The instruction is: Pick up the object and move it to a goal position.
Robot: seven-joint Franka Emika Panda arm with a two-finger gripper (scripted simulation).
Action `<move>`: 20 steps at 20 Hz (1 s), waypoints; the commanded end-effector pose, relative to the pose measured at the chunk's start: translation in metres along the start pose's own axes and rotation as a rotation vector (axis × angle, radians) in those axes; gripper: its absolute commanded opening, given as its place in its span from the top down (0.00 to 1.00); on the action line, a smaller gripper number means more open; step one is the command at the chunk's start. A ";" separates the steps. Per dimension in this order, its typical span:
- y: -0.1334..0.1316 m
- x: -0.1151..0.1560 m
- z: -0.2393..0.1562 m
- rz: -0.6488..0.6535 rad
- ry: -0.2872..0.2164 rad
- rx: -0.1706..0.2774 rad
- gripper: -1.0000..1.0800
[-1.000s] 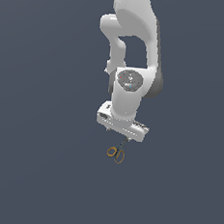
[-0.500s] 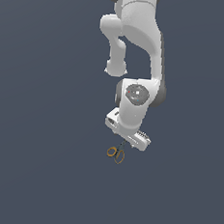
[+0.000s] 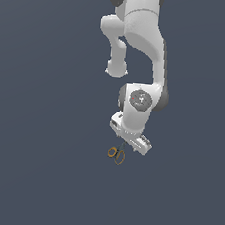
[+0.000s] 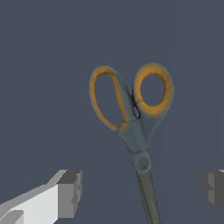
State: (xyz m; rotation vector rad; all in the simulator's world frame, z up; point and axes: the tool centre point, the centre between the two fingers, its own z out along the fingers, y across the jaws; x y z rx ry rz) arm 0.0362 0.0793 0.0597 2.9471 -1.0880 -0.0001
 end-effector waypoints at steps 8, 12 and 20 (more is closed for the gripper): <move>0.000 -0.001 0.010 0.007 0.000 0.000 0.04; 0.000 -0.001 0.029 0.009 0.000 0.000 0.04; -0.001 -0.001 0.052 0.011 0.000 0.000 0.04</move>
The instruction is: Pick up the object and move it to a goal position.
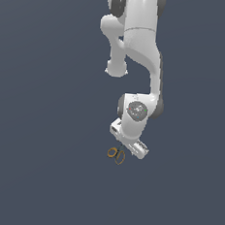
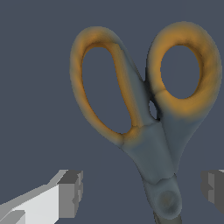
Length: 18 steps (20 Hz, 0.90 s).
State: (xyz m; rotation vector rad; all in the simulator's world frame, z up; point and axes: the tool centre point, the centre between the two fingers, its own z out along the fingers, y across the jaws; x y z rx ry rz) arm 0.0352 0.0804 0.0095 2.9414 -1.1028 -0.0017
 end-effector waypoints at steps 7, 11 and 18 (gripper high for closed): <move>-0.001 0.001 0.002 0.000 0.001 0.001 1.00; -0.001 0.001 0.002 0.000 0.001 0.001 1.00; 0.001 -0.005 0.000 0.003 0.002 0.001 1.00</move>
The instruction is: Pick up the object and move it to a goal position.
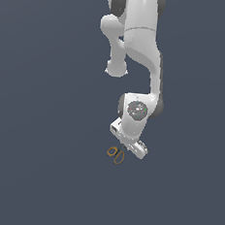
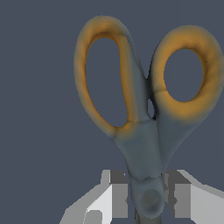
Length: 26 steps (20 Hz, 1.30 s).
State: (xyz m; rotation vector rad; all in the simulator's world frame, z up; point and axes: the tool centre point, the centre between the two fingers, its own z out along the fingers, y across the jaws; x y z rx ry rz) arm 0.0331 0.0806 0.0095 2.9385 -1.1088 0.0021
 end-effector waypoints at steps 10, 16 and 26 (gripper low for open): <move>0.000 -0.056 0.000 -0.002 0.000 0.000 1.00; -0.001 -0.119 -0.001 -0.002 -0.001 0.000 1.00; -0.004 -0.220 -0.001 -0.004 -0.001 0.000 1.00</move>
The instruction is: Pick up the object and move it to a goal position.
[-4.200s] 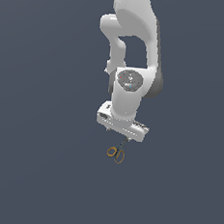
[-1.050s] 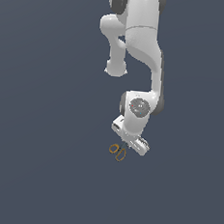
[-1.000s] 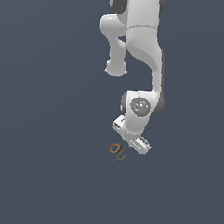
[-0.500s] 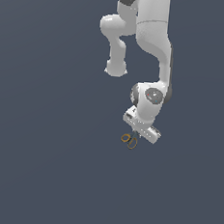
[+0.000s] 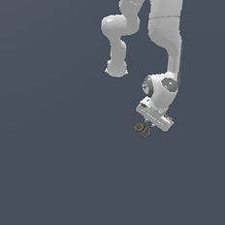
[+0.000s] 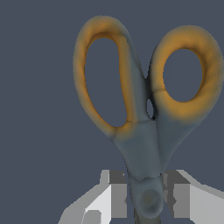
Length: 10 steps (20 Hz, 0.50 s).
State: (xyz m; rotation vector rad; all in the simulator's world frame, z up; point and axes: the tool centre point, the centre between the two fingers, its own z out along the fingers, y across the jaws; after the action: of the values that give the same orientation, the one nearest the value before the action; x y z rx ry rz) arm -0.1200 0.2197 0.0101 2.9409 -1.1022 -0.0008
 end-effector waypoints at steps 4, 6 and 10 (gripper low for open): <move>-0.002 -0.040 0.000 0.001 0.001 0.001 1.00; -0.003 -0.048 0.000 0.001 0.001 0.001 1.00; -0.004 -0.056 0.000 0.001 0.001 0.001 1.00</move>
State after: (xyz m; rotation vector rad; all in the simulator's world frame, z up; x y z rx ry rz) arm -0.1583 0.2583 0.0102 2.9417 -1.1006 -0.0009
